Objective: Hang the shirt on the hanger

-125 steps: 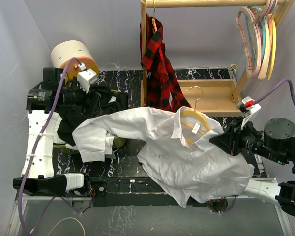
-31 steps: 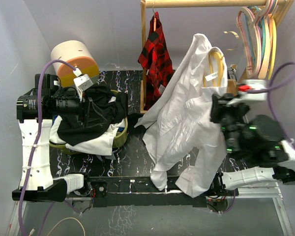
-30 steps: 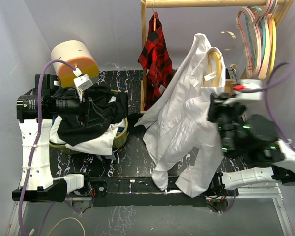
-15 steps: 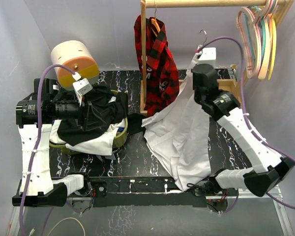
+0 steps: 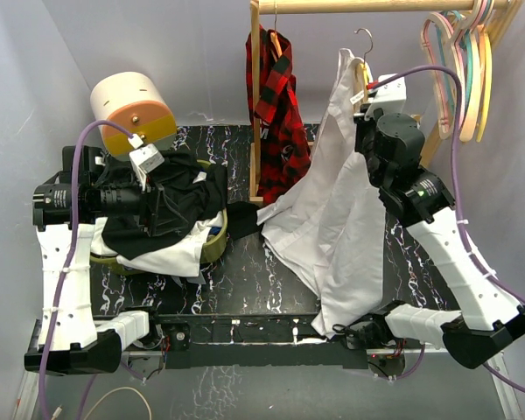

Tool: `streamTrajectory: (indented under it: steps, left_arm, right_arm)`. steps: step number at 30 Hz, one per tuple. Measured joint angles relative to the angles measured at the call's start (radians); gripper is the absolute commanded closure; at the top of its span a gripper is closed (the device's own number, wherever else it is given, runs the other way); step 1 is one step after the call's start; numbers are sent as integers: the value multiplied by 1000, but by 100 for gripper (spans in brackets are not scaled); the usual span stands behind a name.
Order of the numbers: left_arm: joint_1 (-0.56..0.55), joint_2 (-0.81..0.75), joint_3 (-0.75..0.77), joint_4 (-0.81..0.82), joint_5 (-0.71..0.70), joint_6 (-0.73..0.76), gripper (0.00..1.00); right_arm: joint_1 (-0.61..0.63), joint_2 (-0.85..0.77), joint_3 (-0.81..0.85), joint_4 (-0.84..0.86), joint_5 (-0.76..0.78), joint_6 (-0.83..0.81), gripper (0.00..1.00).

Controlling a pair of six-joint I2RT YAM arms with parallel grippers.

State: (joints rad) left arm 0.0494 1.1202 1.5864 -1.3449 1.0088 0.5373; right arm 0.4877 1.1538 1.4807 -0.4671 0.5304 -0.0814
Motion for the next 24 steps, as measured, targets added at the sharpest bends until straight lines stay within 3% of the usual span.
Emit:
streamTrajectory:
  steps: [11, 24]
  left_arm:
    - [1, -6, -47, 21, -4, -10, 44]
    - [1, -20, -79, 32, -10, -16, 43]
  right_arm:
    - [-9, 190, 178, 67, 40, -99, 92]
    - [-52, 385, 433, 68, -18, -63, 92]
